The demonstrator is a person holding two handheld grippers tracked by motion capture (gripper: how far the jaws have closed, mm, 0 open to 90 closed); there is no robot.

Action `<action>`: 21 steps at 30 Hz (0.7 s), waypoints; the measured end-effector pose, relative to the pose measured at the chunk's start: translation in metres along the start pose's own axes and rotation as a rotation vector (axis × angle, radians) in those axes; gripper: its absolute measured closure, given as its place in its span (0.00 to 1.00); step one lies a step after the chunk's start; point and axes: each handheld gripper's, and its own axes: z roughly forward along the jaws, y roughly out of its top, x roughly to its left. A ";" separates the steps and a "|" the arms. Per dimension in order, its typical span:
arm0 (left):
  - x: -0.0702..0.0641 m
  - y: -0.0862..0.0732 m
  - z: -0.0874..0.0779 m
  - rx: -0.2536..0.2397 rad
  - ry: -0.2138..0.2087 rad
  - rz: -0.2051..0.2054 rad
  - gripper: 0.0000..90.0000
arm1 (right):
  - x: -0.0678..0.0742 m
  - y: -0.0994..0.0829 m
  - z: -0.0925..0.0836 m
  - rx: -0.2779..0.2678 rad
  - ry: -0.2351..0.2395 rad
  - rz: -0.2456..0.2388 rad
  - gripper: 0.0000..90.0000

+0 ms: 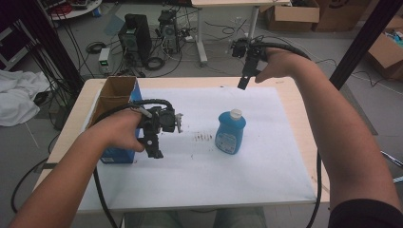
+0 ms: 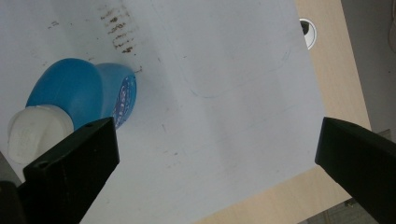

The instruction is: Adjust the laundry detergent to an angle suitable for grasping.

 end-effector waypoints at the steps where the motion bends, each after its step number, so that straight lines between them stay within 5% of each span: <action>1: 0.000 0.001 -0.001 0.000 -0.001 0.002 0.00 | 0.000 0.000 0.000 -0.002 0.003 0.002 0.00; 21: -0.003 0.007 -0.004 -0.012 0.003 0.000 0.00 | -0.001 -0.010 0.006 0.009 -0.003 0.013 0.00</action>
